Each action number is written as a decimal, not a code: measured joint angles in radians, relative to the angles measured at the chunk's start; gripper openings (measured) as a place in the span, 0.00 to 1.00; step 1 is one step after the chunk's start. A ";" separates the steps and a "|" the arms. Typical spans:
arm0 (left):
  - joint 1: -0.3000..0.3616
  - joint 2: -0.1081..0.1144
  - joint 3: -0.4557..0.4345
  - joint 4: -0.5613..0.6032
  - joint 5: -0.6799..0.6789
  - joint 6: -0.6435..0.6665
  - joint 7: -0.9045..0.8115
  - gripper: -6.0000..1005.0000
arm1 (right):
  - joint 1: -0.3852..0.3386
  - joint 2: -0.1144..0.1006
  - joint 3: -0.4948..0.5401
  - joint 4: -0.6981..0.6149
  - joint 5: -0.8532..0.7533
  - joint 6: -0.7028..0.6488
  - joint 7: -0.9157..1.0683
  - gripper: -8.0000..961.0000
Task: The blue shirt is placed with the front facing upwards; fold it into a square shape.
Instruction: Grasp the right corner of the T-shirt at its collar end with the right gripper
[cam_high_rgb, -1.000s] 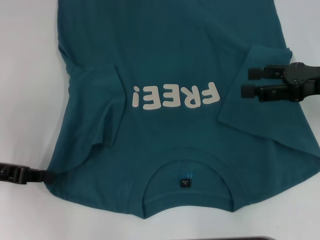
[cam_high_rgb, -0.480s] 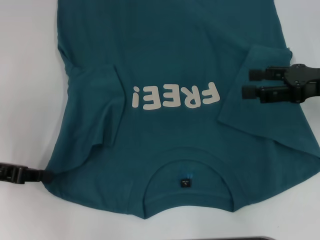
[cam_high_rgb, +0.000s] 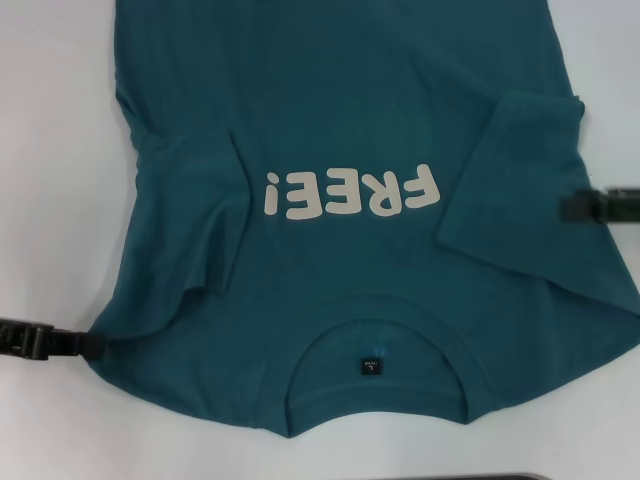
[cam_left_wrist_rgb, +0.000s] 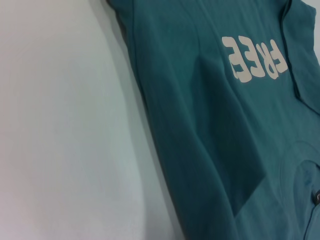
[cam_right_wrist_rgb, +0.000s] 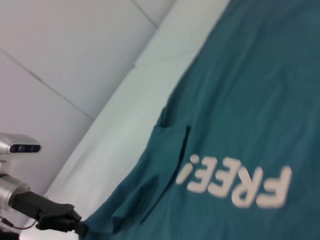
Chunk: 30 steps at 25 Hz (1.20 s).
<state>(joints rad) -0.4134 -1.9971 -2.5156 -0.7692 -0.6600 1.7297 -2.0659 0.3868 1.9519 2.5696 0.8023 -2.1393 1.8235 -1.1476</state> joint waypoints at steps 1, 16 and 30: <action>0.000 0.000 0.000 0.000 0.000 0.000 0.000 0.00 | -0.016 -0.001 0.007 0.014 0.000 0.017 0.017 0.94; -0.018 -0.008 0.008 -0.001 0.004 0.001 0.003 0.00 | -0.168 -0.020 0.084 0.029 -0.106 0.061 0.125 0.86; -0.021 -0.009 0.009 -0.001 0.004 0.003 0.008 0.00 | -0.170 -0.009 0.179 0.025 -0.210 -0.015 0.128 0.86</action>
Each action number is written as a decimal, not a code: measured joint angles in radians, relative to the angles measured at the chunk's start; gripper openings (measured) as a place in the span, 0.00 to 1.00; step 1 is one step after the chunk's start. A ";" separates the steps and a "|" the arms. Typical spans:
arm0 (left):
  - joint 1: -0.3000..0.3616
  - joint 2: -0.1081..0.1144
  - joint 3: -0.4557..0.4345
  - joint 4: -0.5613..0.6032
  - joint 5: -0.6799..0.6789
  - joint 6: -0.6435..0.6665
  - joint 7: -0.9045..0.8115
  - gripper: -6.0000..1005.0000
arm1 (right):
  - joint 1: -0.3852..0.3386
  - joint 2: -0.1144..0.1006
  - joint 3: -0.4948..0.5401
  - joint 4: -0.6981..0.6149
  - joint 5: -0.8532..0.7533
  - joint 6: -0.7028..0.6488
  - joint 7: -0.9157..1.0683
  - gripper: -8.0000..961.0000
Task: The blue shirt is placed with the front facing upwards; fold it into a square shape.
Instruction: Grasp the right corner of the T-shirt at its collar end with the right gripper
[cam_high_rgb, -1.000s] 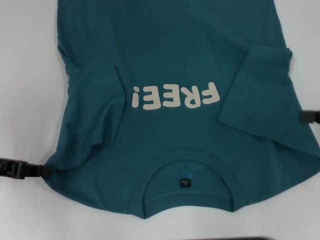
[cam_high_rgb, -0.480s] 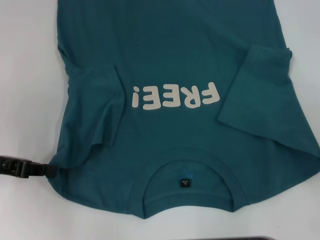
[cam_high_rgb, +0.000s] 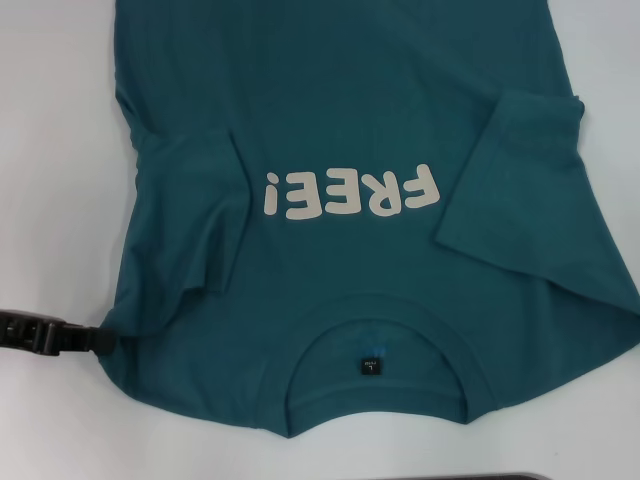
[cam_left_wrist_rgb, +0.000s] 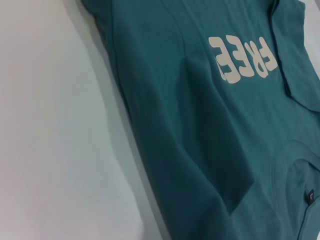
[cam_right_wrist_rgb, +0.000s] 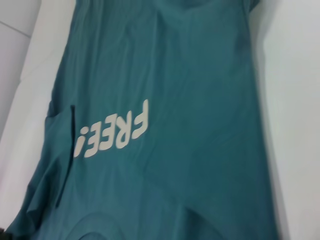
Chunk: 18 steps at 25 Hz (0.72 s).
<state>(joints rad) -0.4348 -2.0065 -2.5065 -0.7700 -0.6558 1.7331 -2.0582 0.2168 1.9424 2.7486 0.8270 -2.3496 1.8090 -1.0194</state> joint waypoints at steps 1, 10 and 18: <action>-0.001 0.000 0.000 0.000 0.000 0.000 0.000 0.00 | 0.001 0.000 -0.001 -0.002 -0.001 -0.008 0.002 0.86; -0.007 0.000 0.000 0.003 0.001 -0.005 0.001 0.00 | 0.015 0.014 -0.001 -0.007 -0.040 -0.047 0.005 0.86; -0.009 0.000 0.000 0.006 0.001 -0.009 0.003 0.00 | 0.021 0.019 -0.004 -0.008 -0.041 -0.056 0.007 0.86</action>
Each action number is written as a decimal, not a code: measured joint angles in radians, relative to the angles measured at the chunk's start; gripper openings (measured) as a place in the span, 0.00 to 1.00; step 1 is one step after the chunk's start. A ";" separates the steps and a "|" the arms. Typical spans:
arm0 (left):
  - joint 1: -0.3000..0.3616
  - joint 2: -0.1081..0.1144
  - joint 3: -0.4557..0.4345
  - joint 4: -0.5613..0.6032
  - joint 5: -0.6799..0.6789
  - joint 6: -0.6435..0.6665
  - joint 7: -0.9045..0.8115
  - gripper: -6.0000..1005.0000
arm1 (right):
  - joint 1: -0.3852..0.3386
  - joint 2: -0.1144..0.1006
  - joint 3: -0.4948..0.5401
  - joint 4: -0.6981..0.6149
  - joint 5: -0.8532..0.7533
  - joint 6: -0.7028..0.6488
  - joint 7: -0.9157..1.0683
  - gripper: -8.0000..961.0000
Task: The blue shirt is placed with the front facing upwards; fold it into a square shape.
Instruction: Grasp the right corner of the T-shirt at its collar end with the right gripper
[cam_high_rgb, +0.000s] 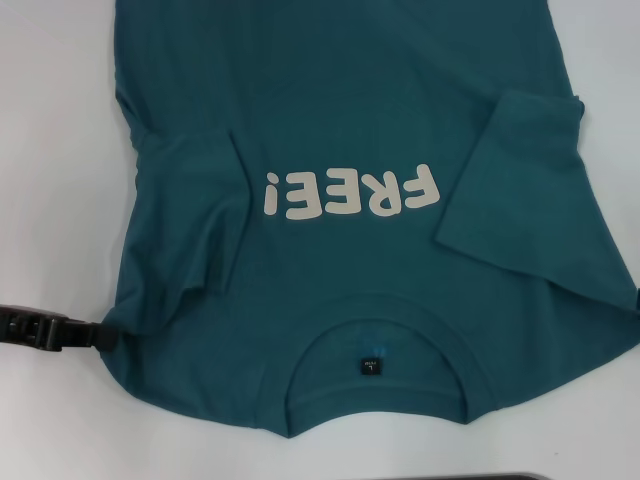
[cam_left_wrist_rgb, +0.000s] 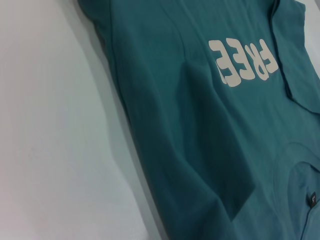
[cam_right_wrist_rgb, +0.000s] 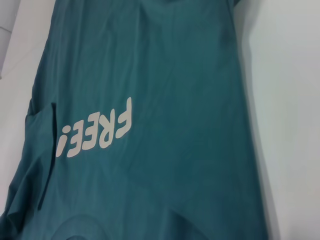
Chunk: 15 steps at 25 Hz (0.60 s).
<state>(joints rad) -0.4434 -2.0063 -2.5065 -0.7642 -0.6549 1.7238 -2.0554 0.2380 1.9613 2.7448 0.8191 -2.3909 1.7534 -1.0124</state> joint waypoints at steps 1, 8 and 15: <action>0.000 0.000 0.000 0.000 0.000 0.000 0.000 0.00 | 0.002 0.001 -0.001 0.000 -0.001 0.000 0.000 0.86; -0.001 0.000 0.000 0.000 0.000 -0.001 0.000 0.00 | 0.021 0.010 -0.002 0.000 -0.030 0.000 0.000 0.86; -0.001 0.002 0.000 0.000 0.000 -0.001 0.001 0.00 | 0.024 0.011 0.001 0.000 -0.036 0.000 0.002 0.86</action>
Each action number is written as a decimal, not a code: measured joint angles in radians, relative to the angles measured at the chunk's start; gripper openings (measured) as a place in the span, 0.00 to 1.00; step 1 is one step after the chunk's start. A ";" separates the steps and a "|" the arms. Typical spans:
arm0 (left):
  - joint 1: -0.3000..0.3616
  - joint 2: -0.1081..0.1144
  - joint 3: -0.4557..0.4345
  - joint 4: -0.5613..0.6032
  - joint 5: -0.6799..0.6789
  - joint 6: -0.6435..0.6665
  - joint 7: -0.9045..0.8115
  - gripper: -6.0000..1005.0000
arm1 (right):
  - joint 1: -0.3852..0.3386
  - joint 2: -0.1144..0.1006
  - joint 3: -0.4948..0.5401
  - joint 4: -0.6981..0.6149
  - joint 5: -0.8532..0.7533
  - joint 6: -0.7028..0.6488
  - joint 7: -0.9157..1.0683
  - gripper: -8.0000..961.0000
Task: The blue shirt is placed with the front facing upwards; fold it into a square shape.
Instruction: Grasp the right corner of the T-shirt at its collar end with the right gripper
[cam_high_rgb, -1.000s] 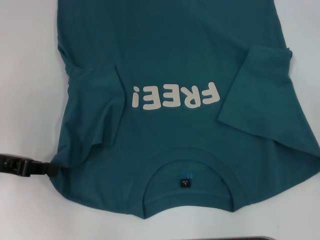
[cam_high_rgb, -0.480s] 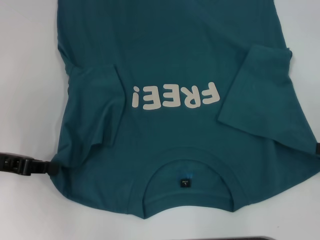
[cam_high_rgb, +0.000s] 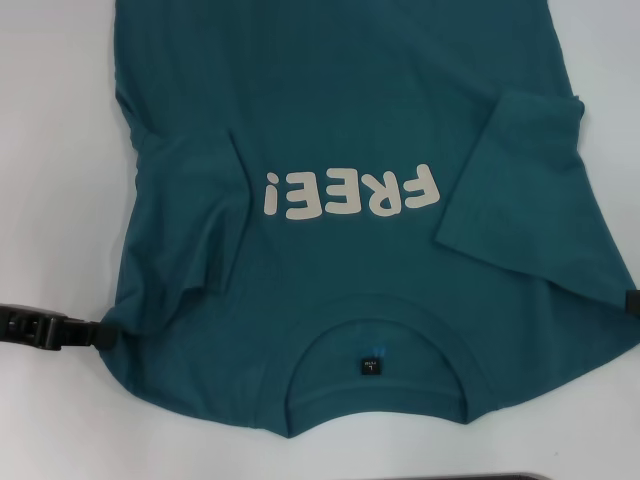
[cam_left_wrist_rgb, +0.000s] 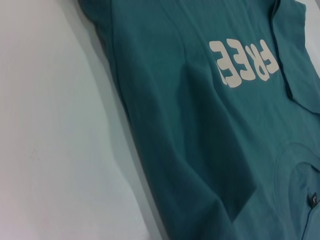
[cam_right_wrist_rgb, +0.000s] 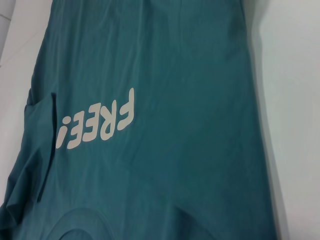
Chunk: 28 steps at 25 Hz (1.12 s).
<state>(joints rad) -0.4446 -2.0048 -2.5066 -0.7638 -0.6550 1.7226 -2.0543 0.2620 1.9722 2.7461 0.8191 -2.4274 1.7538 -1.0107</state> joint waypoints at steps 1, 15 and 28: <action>0.000 0.000 0.000 0.000 0.000 0.000 0.000 0.00 | 0.000 0.000 0.000 0.000 0.000 0.000 0.000 0.86; -0.005 0.000 0.000 0.002 0.000 -0.006 0.003 0.00 | 0.016 0.007 0.003 0.000 0.020 0.057 -0.006 0.86; -0.007 -0.002 0.003 0.009 0.001 -0.014 0.011 0.00 | 0.000 -0.009 0.004 0.007 0.037 0.067 -0.002 0.86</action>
<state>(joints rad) -0.4520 -2.0063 -2.5033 -0.7548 -0.6544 1.7082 -2.0430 0.2618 1.9632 2.7500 0.8260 -2.3899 1.8208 -1.0127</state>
